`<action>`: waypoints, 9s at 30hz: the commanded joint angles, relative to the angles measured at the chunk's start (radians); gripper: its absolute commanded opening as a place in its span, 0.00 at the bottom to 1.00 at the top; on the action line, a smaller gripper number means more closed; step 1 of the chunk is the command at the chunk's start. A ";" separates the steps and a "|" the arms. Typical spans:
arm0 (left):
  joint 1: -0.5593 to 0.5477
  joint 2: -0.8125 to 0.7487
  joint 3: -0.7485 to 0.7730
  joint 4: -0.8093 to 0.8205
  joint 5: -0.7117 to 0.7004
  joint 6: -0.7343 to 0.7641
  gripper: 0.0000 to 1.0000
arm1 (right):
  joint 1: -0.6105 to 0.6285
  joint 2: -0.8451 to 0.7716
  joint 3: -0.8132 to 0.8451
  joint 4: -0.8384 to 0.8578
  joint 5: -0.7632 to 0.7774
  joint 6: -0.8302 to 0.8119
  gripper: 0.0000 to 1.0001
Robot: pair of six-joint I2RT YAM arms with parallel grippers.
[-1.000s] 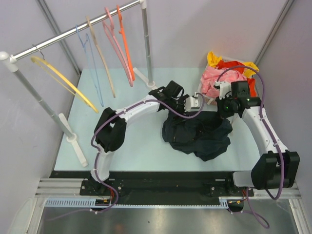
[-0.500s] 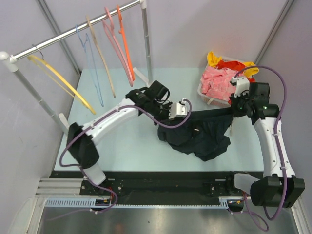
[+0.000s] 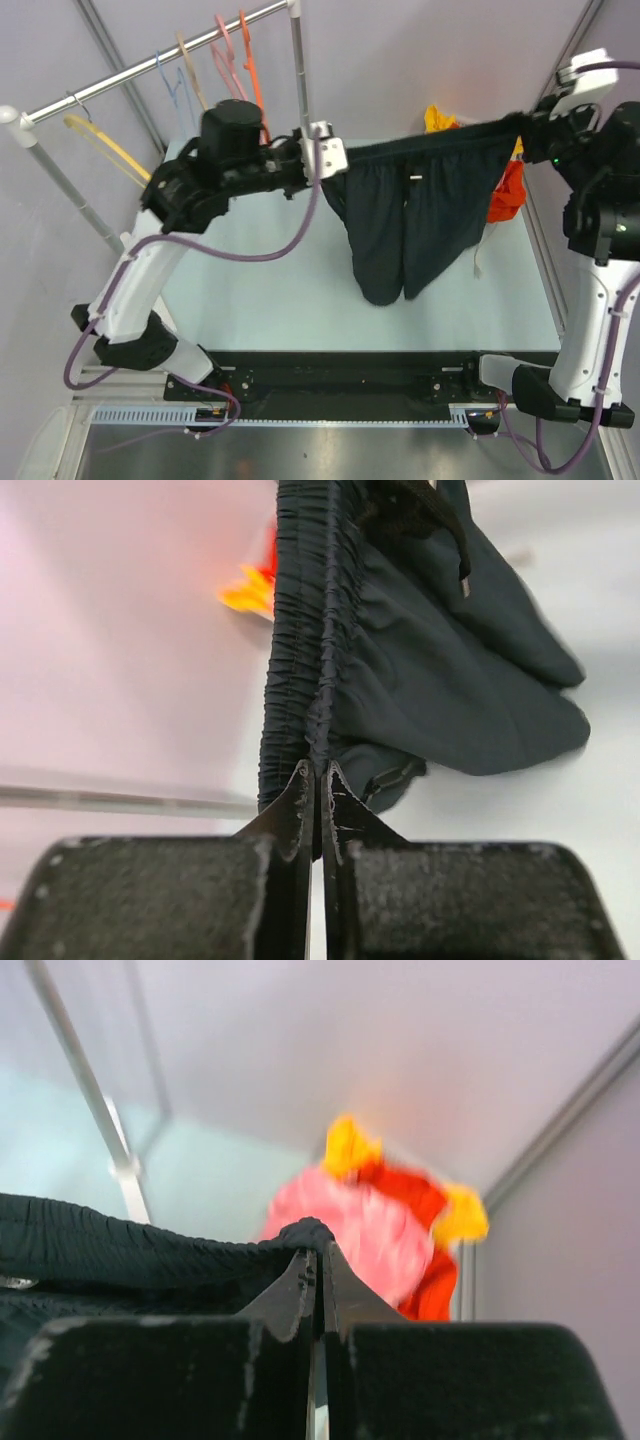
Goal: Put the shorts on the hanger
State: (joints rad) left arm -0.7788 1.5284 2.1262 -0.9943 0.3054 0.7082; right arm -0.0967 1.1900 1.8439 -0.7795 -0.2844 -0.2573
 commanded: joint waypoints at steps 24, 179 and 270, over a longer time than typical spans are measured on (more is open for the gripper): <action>-0.054 -0.329 -0.763 0.293 -0.154 0.035 0.00 | 0.242 0.051 -0.437 0.016 -0.033 -0.005 0.00; 0.679 -0.649 -0.629 0.594 0.515 -0.716 0.99 | 0.803 -0.332 -0.494 0.085 0.087 0.122 0.00; 0.115 -0.567 -1.177 0.410 0.244 -0.001 0.00 | 0.999 0.016 -0.443 0.003 -0.114 -0.407 0.41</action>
State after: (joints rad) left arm -0.6575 0.9623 0.9108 -0.5953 0.5453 0.7322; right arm 0.8848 1.1851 1.3628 -0.7959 -0.3817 -0.6636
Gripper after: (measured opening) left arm 0.030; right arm 0.462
